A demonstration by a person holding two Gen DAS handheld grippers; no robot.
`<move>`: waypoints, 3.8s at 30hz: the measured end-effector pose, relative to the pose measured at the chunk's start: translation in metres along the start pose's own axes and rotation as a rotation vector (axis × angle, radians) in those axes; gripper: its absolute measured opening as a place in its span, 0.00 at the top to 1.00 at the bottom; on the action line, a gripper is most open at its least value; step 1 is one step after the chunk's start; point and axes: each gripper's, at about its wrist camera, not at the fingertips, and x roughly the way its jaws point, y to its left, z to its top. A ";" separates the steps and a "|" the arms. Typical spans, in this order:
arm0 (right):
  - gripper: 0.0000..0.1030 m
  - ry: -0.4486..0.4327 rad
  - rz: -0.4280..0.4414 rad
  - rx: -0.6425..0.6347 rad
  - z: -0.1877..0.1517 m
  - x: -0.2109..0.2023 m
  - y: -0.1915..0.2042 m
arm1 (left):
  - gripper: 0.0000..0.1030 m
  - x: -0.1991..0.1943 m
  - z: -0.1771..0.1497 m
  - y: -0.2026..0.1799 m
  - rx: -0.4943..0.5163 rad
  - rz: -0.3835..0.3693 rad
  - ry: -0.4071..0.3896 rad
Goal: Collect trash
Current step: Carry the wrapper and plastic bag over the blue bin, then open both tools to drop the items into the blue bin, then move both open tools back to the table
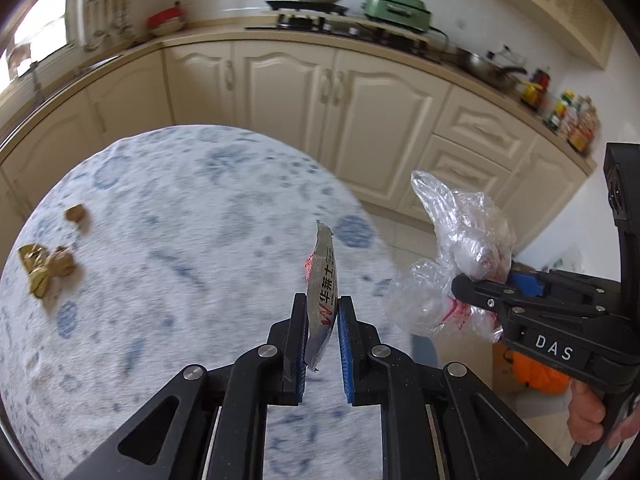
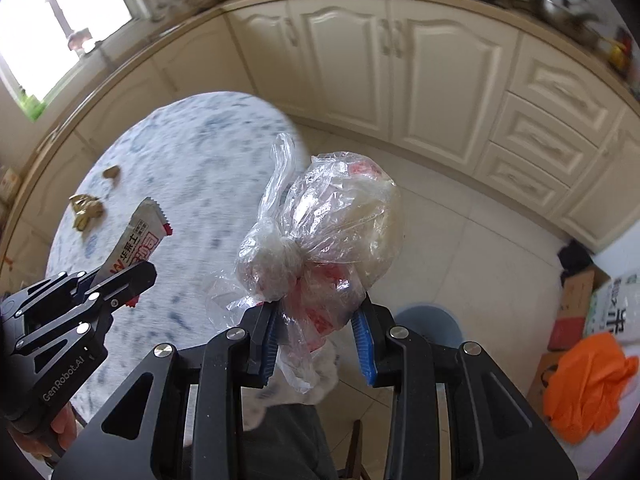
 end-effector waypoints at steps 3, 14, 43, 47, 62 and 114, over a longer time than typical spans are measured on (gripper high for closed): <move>0.68 -0.004 -0.038 0.062 -0.009 -0.003 -0.033 | 0.90 0.016 0.005 -0.029 0.056 -0.028 0.028; 0.68 0.035 -0.138 0.247 -0.042 -0.004 -0.129 | 0.90 0.083 0.018 -0.127 0.237 -0.141 0.131; 0.49 0.080 -0.207 0.371 -0.071 0.001 -0.193 | 0.10 0.185 0.029 -0.195 0.291 -0.107 0.253; 0.49 0.078 -0.207 0.369 -0.072 -0.001 -0.192 | 0.10 0.178 0.025 -0.191 0.279 -0.110 0.250; 0.49 0.061 -0.230 0.347 -0.075 -0.015 -0.181 | 0.10 0.147 0.022 -0.169 0.257 -0.113 0.219; 0.44 0.026 -0.050 -0.183 -0.025 -0.014 0.078 | 0.10 -0.071 -0.046 0.062 -0.156 0.133 -0.026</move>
